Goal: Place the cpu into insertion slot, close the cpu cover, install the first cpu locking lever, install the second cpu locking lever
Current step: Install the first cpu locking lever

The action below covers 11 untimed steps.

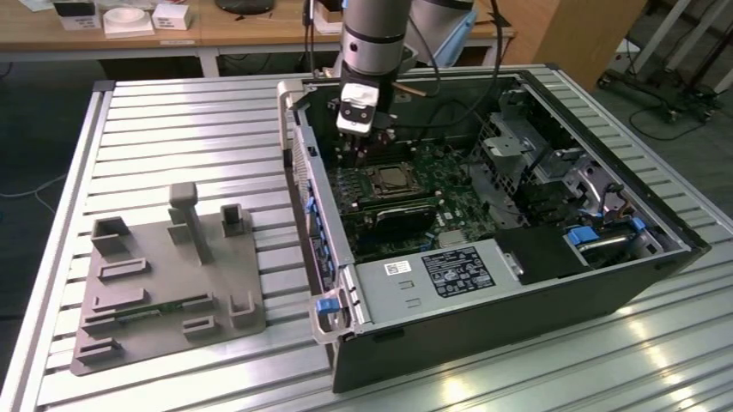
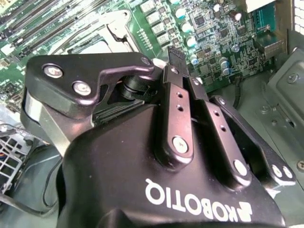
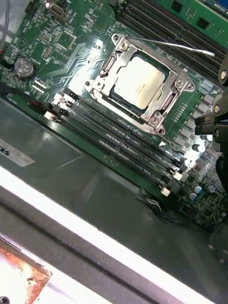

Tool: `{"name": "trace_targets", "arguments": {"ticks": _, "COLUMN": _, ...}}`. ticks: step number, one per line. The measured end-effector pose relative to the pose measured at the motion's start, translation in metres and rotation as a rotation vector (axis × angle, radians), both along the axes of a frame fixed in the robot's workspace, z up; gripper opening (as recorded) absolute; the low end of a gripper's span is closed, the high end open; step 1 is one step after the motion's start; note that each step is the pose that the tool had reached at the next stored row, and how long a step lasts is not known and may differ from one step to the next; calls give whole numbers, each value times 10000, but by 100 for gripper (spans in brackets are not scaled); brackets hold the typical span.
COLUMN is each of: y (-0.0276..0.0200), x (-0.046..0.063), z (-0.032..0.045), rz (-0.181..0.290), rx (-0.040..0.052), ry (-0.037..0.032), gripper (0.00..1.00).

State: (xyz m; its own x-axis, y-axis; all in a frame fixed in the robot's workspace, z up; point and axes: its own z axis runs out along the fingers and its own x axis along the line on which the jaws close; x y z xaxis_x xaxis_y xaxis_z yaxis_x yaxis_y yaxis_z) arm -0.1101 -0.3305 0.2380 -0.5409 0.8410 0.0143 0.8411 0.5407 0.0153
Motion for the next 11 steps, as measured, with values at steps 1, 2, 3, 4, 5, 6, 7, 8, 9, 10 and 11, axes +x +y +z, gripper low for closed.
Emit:
{"name": "trace_targets", "arguments": {"ticks": 1, "y": 5, "x": 0, "z": 5, "rz": 15, "rx": 1, "ry": -11, "gripper": 11}}
{"name": "trace_targets", "arguments": {"ticks": 2, "y": 9, "x": -1, "z": 11, "rz": 29, "rx": 2, "ry": -19, "gripper": 11}}
{"name": "trace_targets", "arguments": {"ticks": 3, "y": 13, "x": -4, "z": 19, "rz": 39, "rx": -1, "ry": -25, "gripper": 11}}
{"name": "trace_targets", "arguments": {"ticks": 4, "y": 18, "x": -7, "z": 23, "rz": 46, "rx": 0, "ry": -31, "gripper": 11}}
{"name": "trace_targets", "arguments": {"ticks": 5, "y": 22, "x": -11, "z": 24, "rz": 55, "rx": 0, "ry": -36, "gripper": 11}}
{"name": "trace_targets", "arguments": {"ticks": 6, "y": 26, "x": -18, "z": 24, "rz": 63, "rx": 0, "ry": -39, "gripper": 11}}
{"name": "trace_targets", "arguments": {"ticks": 7, "y": 29, "x": -26, "z": 24, "rz": 71, "rx": 1, "ry": -41, "gripper": 11}}
{"name": "trace_targets", "arguments": {"ticks": 8, "y": 30, "x": -30, "z": 24, "rz": 85, "rx": 1, "ry": -42, "gripper": 11}}
{"name": "trace_targets", "arguments": {"ticks": 9, "y": 30, "x": -30, "z": 24, "rz": 139, "rx": 1, "ry": -41, "gripper": 11}}
{"name": "trace_targets", "arguments": {"ticks": 10, "y": 30, "x": -30, "z": 25, "rz": 247, "rx": 1, "ry": -41, "gripper": 11}}
{"name": "trace_targets", "arguments": {"ticks": 11, "y": 30, "x": -31, "z": 25, "rz": 404, "rx": 1, "ry": -40, "gripper": 11}}
